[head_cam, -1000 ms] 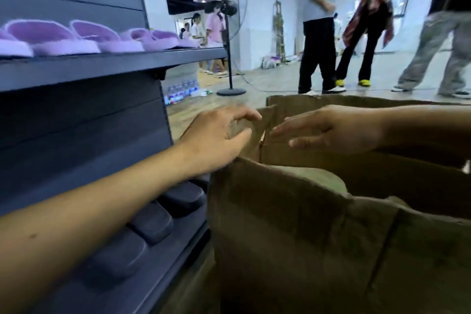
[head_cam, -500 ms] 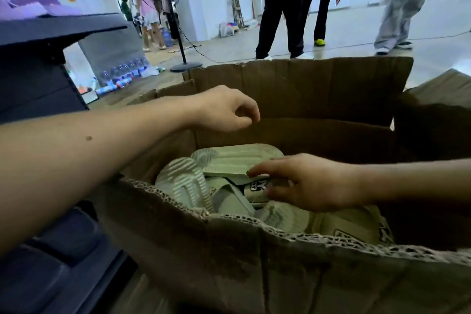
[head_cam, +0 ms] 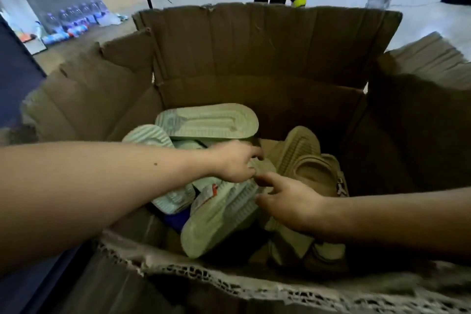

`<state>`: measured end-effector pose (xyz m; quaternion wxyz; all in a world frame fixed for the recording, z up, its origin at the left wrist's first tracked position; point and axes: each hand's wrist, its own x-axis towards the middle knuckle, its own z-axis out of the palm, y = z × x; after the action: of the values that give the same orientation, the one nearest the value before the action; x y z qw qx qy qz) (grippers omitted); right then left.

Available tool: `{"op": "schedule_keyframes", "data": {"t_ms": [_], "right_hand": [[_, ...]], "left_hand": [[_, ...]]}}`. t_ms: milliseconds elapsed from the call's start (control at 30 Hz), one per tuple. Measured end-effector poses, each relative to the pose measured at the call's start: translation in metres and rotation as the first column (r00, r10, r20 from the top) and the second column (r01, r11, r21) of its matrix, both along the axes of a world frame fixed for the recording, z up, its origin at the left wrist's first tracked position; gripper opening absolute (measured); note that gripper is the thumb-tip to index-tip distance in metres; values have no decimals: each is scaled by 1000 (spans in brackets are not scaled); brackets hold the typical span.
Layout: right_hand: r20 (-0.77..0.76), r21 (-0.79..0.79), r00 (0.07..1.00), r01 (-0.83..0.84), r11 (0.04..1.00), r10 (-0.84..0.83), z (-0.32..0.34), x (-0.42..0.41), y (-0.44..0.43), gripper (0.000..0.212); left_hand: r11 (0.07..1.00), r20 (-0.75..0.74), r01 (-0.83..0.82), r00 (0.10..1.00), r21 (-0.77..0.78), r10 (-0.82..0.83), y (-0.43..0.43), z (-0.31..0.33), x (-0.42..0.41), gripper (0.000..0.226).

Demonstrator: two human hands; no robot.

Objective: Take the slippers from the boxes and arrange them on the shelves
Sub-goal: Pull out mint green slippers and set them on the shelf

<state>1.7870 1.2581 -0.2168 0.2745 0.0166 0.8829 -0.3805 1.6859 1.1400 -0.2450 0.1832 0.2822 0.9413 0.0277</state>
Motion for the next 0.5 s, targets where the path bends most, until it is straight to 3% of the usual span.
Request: {"op": "schedule_keyframes", "data": {"t_ms": [133, 233, 400, 500], "right_hand": [[131, 98, 991, 3, 995, -16, -2, 22, 3, 39], [266, 234, 964, -95, 968, 30, 4, 15, 2, 32], [353, 579, 889, -453, 678, 292, -5, -45, 7, 37], [396, 729, 876, -482, 486, 275, -25, -70, 30, 43]], "left_hand": [[968, 63, -169, 985, 185, 159, -4, -19, 39, 52], [929, 136, -281, 957, 240, 255, -1, -25, 60, 55], [914, 160, -360, 929, 185, 334, -9, -31, 67, 59], [907, 180, -377, 921, 185, 346, -14, -34, 82, 59]]}}
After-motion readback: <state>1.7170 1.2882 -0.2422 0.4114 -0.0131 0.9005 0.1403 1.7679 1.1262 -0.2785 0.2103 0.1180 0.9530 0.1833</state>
